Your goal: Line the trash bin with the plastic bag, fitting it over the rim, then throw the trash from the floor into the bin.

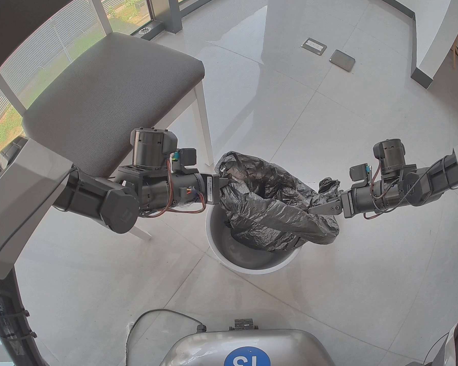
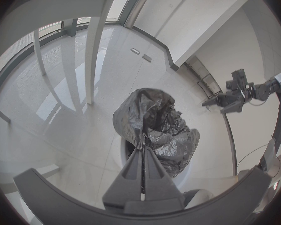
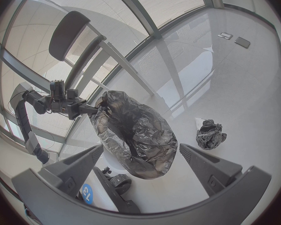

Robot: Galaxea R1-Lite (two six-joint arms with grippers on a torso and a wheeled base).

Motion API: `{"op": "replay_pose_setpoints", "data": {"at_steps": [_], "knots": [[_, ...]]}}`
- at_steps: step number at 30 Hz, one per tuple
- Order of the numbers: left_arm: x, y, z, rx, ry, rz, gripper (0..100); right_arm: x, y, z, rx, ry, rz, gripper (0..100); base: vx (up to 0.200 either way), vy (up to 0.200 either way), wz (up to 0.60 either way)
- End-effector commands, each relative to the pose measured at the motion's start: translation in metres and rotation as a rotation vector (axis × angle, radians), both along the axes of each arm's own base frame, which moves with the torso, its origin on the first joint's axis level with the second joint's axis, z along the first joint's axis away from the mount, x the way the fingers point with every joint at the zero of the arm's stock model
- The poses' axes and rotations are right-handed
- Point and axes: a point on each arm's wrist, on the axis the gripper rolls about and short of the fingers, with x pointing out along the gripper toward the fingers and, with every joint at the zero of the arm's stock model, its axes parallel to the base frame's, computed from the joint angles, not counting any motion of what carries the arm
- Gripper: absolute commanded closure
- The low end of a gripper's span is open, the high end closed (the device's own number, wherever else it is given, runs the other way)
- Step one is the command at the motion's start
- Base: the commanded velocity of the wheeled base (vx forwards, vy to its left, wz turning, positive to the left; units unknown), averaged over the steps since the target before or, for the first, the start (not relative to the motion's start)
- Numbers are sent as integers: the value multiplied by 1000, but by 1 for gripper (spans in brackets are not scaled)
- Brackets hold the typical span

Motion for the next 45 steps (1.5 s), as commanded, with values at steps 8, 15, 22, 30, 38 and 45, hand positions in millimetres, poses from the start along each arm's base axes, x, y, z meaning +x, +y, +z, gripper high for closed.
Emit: {"op": "replay_pose_setpoints", "data": {"at_steps": [8, 15, 22, 30, 38, 45], "knots": [[-4, 1, -12, 23, 32, 11, 100, -25, -12, 44, -5, -116, -10, 0, 0, 0, 0], [-12, 23, -24, 89, 34, 24, 100, -26, -9, 45, -4, -119, 1, 0, 0, 0, 0], [-27, 49, -34, 146, 53, 49, 100, -28, 1, 44, -4, -118, 26, 0, 0, 0, 0], [-25, 42, -35, 134, 36, 37, 0, -32, 9, 41, -9, -110, 53, 0, 0, 0, 0], [-28, 45, -20, 125, -1, 42, 0, -39, 29, 40, -46, -162, 155, 0, 0, 0, 0], [-44, 46, 7, 148, -109, 14, 0, -35, 59, 24, -103, -189, 290, 0, 0, 0, 0]]}}
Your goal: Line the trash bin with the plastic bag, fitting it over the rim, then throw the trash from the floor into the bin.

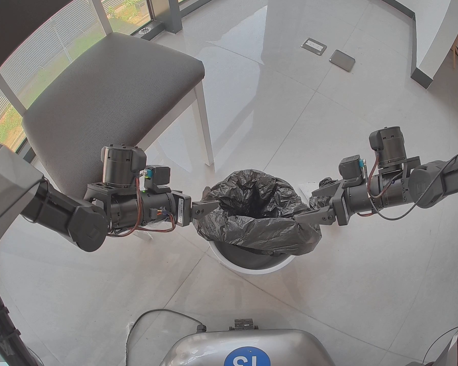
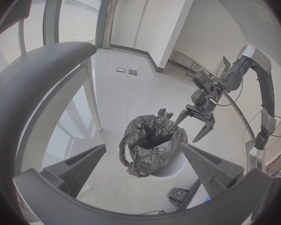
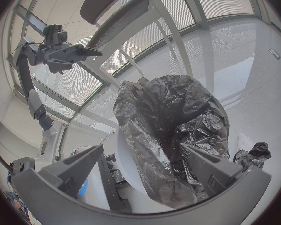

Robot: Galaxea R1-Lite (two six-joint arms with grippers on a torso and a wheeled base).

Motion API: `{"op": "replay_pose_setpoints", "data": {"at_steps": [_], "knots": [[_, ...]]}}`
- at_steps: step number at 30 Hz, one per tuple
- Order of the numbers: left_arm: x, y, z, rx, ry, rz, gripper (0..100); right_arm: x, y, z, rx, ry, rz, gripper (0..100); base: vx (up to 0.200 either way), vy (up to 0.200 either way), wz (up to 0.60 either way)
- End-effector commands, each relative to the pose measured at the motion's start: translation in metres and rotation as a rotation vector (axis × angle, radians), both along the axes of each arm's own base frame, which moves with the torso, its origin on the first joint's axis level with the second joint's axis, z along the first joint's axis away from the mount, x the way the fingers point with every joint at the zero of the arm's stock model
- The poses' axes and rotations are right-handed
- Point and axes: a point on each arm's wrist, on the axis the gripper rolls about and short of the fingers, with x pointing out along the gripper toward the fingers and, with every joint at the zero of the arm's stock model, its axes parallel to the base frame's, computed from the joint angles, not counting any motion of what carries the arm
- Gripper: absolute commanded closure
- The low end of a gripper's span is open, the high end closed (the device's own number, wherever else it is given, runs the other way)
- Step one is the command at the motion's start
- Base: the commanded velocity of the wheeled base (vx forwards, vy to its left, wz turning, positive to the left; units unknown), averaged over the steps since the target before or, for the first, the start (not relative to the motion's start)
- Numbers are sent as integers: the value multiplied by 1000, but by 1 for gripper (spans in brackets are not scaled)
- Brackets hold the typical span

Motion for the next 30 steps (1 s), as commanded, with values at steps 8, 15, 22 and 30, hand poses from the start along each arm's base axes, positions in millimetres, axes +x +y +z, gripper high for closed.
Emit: {"op": "replay_pose_setpoints", "data": {"at_steps": [8, 15, 22, 30], "knots": [[-39, 7, 45, 123, -206, -102, 0, 21, 27, -42, -69, 59, 94, 0, 0, 0, 0], [-55, 15, 52, 157, -235, -116, 0, 32, 41, -55, -75, 68, 119, 0, 0, 0, 0], [-61, 17, 49, 166, -227, -118, 0, 41, 48, -65, -76, 75, 128, 0, 0, 0, 0], [-58, 15, 49, 152, -231, -118, 0, 42, 55, -73, -81, 87, 141, 100, 0, 0, 0]]}}
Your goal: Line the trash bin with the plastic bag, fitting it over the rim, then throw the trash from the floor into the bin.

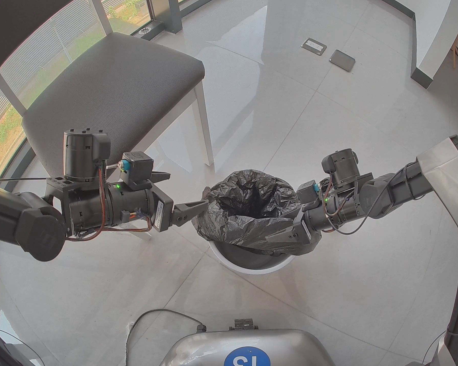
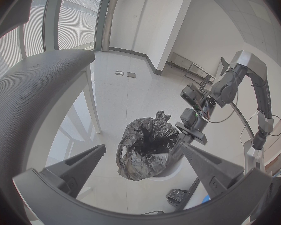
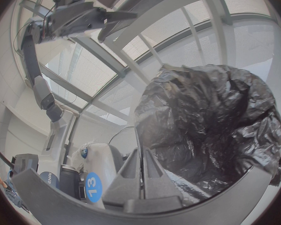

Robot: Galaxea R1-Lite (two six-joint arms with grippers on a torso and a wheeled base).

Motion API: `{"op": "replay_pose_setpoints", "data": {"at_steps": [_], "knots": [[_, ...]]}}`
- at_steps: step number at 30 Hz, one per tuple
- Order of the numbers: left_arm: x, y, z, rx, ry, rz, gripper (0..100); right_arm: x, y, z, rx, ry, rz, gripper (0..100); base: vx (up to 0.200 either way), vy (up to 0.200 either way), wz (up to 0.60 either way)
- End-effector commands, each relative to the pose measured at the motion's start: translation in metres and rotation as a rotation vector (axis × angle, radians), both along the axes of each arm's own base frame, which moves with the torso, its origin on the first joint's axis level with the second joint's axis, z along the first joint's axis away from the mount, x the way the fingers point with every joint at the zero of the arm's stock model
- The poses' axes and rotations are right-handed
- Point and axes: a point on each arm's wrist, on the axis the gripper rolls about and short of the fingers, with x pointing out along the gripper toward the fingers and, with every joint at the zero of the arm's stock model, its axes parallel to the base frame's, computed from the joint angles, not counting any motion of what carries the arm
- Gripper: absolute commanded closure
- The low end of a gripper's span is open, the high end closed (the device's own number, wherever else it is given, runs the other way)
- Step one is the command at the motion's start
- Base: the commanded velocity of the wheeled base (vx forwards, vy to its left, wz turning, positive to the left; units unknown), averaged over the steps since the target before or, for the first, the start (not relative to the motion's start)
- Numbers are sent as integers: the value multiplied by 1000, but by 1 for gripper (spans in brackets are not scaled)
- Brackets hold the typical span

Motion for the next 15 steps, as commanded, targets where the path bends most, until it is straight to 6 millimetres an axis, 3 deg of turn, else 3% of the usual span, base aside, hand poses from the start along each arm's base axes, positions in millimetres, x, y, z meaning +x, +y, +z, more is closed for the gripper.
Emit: {"op": "replay_pose_setpoints", "data": {"at_steps": [1, 11, 15], "knots": [[1, -1, 0, -2, -1, -2, 0, 1, 6, -9, -6, 19, 11, 100, 0, 0, 0], [2, -4, -1, -2, -1, -9, 0, -7, 25, -7, 0, 9, 58, 100, 0, 0, 0], [3, -6, -1, -2, -1, -12, 0, -23, 48, -1, 1, 2, 120, 100, 0, 0, 0]]}}
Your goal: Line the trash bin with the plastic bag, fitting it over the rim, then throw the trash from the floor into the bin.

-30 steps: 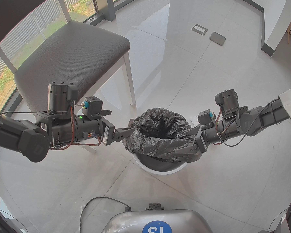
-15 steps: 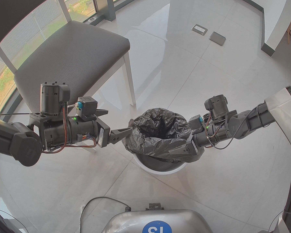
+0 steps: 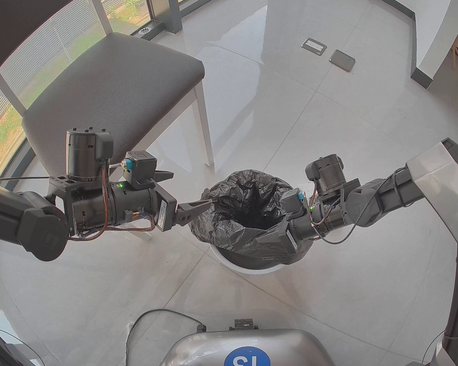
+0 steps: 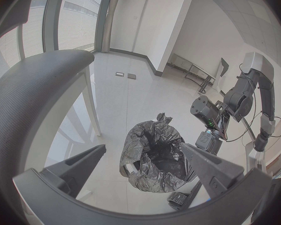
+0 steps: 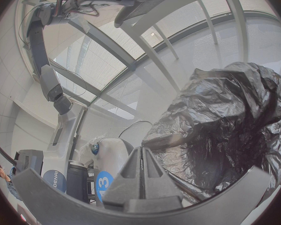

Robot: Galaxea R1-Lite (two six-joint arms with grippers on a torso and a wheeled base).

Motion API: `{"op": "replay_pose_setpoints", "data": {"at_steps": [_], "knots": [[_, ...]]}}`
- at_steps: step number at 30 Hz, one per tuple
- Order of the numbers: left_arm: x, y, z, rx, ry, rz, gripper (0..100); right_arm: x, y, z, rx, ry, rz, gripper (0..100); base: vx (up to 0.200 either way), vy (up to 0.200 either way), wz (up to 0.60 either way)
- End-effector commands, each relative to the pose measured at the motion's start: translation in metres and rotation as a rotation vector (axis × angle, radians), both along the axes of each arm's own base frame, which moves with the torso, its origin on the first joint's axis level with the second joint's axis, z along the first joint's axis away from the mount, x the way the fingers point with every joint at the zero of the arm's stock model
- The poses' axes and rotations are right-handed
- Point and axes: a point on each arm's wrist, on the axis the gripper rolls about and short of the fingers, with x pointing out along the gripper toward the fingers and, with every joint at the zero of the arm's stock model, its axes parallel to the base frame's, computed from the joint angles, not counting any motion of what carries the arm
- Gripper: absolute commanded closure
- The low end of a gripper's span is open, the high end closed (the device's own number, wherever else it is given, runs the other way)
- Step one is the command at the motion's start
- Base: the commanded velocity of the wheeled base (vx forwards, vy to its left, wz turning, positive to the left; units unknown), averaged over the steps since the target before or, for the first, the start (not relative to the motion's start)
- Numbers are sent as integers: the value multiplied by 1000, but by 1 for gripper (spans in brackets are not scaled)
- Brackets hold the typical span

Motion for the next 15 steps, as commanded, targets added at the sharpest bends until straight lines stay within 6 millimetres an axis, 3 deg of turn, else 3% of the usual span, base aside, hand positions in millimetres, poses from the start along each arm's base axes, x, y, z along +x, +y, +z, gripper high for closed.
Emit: {"op": "replay_pose_setpoints", "data": {"at_steps": [1, 8, 15], "knots": [[3, -2, -2, 1, 4, -3, 0, -15, 20, 5, 1, -7, 57, 100, 0, 0, 0], [12, -7, 1, -5, -6, -3, 0, -38, 35, -12, -51, 42, 101, 100, 0, 0, 0], [13, -7, 0, -6, -4, -2, 0, -47, 44, -20, -66, 62, 134, 100, 0, 0, 0]]}}
